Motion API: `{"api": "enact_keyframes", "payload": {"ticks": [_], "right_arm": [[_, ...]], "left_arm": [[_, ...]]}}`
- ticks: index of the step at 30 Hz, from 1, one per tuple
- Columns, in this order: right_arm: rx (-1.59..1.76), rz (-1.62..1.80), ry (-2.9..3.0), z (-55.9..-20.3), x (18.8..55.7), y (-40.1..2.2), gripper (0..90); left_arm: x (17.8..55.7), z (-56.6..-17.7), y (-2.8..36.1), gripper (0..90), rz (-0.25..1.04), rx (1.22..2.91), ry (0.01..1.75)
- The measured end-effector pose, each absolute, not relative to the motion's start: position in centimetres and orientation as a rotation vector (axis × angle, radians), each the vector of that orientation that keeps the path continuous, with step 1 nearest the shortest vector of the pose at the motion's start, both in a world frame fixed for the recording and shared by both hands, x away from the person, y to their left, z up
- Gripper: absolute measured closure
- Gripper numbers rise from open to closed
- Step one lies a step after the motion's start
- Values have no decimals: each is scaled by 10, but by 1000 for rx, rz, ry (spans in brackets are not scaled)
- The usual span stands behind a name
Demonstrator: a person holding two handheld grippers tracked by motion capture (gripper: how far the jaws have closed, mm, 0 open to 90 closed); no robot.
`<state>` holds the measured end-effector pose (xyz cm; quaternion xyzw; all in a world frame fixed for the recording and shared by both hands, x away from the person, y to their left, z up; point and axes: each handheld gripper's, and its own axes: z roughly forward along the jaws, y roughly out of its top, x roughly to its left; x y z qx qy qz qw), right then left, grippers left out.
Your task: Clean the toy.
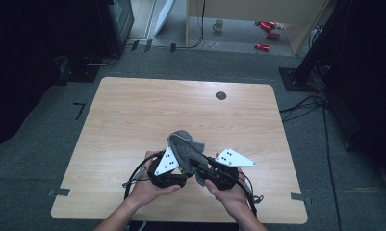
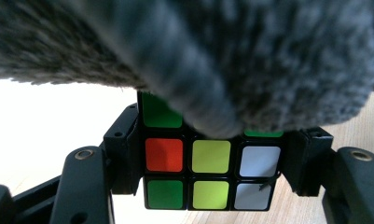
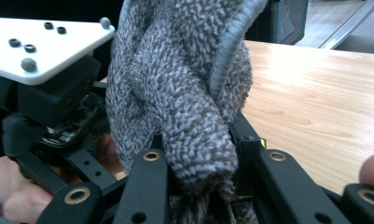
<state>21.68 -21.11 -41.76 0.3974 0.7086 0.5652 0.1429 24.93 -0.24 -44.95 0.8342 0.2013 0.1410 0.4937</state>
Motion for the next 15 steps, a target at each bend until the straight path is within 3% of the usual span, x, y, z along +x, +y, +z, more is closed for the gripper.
{"api": "enact_keyframes", "payload": {"ticks": [7, 8, 11, 15], "right_arm": [[1408, 1654, 1924, -434, 239, -249, 735], [1408, 1654, 1924, -434, 239, -249, 735], [1395, 1638, 1900, -434, 239, -253, 735], [1261, 1724, 1987, -432, 231, -240, 734]], "left_arm": [[260, -445, 16, 353, 238, 1924, 510], [260, -445, 16, 353, 238, 1924, 510], [271, -440, 38, 353, 67, 1746, 502], [271, -439, 42, 353, 52, 1708, 493]]}}
